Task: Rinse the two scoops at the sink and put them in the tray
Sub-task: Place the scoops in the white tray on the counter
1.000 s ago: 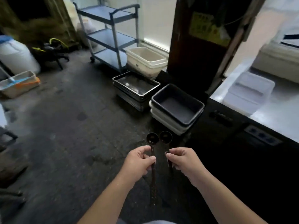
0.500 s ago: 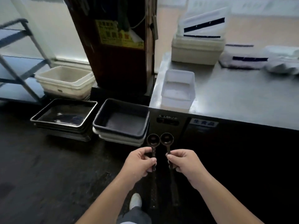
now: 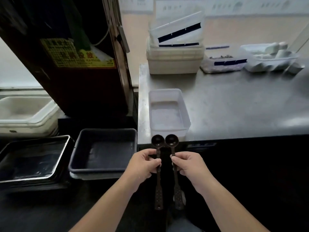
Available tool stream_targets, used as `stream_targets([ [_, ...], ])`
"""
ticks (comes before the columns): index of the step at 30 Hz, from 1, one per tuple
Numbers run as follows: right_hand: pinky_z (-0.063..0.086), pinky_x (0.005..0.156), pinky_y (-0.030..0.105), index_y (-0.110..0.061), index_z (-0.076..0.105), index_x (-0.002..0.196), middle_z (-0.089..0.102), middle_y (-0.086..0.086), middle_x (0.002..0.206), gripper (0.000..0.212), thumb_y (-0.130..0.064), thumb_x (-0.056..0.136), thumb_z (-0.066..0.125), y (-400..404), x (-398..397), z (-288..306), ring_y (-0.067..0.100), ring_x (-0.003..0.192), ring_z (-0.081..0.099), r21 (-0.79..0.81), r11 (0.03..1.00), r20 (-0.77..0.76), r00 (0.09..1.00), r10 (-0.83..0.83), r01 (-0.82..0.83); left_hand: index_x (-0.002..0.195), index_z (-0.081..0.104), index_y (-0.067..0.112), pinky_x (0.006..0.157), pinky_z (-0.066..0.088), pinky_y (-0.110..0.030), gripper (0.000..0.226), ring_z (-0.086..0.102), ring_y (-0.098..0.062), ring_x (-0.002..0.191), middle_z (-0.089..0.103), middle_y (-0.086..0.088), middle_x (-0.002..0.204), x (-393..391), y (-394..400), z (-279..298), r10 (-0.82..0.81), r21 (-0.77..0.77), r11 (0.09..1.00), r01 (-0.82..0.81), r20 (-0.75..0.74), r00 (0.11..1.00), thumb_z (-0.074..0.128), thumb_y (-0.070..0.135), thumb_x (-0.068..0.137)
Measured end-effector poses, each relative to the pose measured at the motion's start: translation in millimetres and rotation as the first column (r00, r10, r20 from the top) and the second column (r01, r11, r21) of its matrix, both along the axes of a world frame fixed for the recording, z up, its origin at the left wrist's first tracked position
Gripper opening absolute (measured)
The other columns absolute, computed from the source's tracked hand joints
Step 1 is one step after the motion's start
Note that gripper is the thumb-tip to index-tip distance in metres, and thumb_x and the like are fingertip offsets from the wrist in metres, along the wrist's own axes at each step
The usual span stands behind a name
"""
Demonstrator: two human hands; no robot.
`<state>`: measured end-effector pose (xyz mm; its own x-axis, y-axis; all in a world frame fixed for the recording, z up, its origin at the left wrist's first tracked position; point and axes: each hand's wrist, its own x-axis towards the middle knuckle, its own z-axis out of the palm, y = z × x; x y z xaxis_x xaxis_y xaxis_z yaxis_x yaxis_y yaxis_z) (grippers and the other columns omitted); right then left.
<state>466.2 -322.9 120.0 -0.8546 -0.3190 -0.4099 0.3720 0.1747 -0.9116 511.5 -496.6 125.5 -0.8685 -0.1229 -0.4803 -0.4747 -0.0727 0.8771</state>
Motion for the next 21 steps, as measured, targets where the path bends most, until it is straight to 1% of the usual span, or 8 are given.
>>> stream_targets([
  [2,0.043,0.047,0.012,-0.022,0.080,0.083,0.072,-0.004,0.065,0.017,-0.016,0.090,0.066,-1.2,-34.0,-1.9,0.003,0.055,0.061,-0.009,1.000,0.013,1.000,-0.015,0.015,0.097,0.074,0.025,0.038,0.034,-0.017,0.022,0.065,-0.013,0.057,0.070,-0.003,0.069,-34.4,-2.1,-0.6,-0.014,0.007,1.000,0.014,-0.010,1.000,0.066,0.008,0.086],
  [5,0.047,0.052,0.015,-0.018,0.080,0.086,0.073,-0.001,0.070,0.018,-0.014,0.091,0.064,-2.4,-92.0,-6.6,0.006,0.060,0.063,-0.051,0.998,0.051,0.998,-0.024,0.027,0.095,0.073,0.024,0.043,0.040,-0.016,0.017,0.065,-0.009,0.057,0.071,-0.001,0.070,-93.4,-2.6,-4.6,0.004,-0.045,0.999,-0.004,-0.012,1.000,0.068,0.011,0.085],
  [8,0.049,0.058,0.021,-0.020,0.080,0.076,0.069,0.001,0.067,0.025,-0.011,0.091,0.063,-4.5,-155.5,-13.2,0.012,0.062,0.060,-0.046,0.996,0.079,0.994,-0.073,0.076,0.094,0.071,0.019,0.053,0.045,-0.020,0.011,0.068,-0.008,0.061,0.073,0.000,0.073,-155.3,-0.4,-10.8,0.065,-0.096,0.993,-0.065,0.005,0.998,0.068,0.014,0.085],
  [11,0.049,0.052,0.016,-0.029,0.079,0.067,0.068,-0.007,0.056,0.039,-0.005,0.091,0.060,-9.7,-217.6,-18.6,0.005,0.053,0.061,-0.024,0.995,0.082,0.992,-0.091,0.094,0.094,0.070,0.017,0.056,0.043,-0.023,0.009,0.068,-0.008,0.064,0.072,0.001,0.073,-214.8,-0.3,-18.0,0.128,-0.105,0.987,-0.123,0.039,0.991,0.067,0.014,0.086],
  [13,0.053,0.056,0.016,-0.029,0.080,0.070,0.073,-0.006,0.061,0.041,-0.002,0.092,0.058,-16.2,-255.3,-21.4,0.005,0.056,0.066,-0.027,0.995,0.089,0.992,-0.090,0.092,0.092,0.070,0.020,0.058,0.047,-0.024,0.009,0.068,-0.009,0.065,0.073,0.002,0.073,-250.9,-1.1,-25.5,0.165,-0.108,0.981,-0.159,0.051,0.985,0.067,0.014,0.086],
  [16,0.057,0.062,0.025,-0.029,0.080,0.073,0.076,-0.003,0.068,0.040,-0.003,0.091,0.055,-35.9,-301.6,-35.0,0.010,0.061,0.070,0.029,0.997,0.106,0.991,-0.081,0.078,0.092,0.070,0.020,0.061,0.057,-0.027,0.012,0.070,-0.012,0.069,0.075,-0.002,0.078,-294.6,-7.3,-42.1,0.232,-0.111,0.968,-0.224,0.063,0.971,0.067,0.011,0.086],
  [19,0.059,0.071,0.035,-0.029,0.078,0.071,0.076,-0.003,0.068,0.036,-0.006,0.088,0.056,-55.7,-325.4,-55.4,0.016,0.066,0.069,0.128,0.990,0.155,0.985,-0.077,0.058,0.086,0.070,0.021,0.052,0.055,-0.021,0.015,0.072,-0.011,0.065,0.075,-0.004,0.078,-321.6,-13.9,-65.0,0.275,-0.138,0.956,-0.259,0.109,0.955,0.065,0.007,0.085],
  [21,0.060,0.074,0.038,-0.028,0.077,0.069,0.076,0.001,0.070,0.030,-0.010,0.082,0.057,-64.5,-330.2,-67.5,0.023,0.071,0.071,0.175,0.984,0.201,0.977,-0.078,0.042,0.081,0.069,0.024,0.053,0.055,-0.023,0.018,0.072,-0.014,0.067,0.074,-0.006,0.080,-332.5,-16.4,-83.2,0.273,-0.173,0.953,-0.247,0.150,0.950,0.063,0.007,0.085],
])
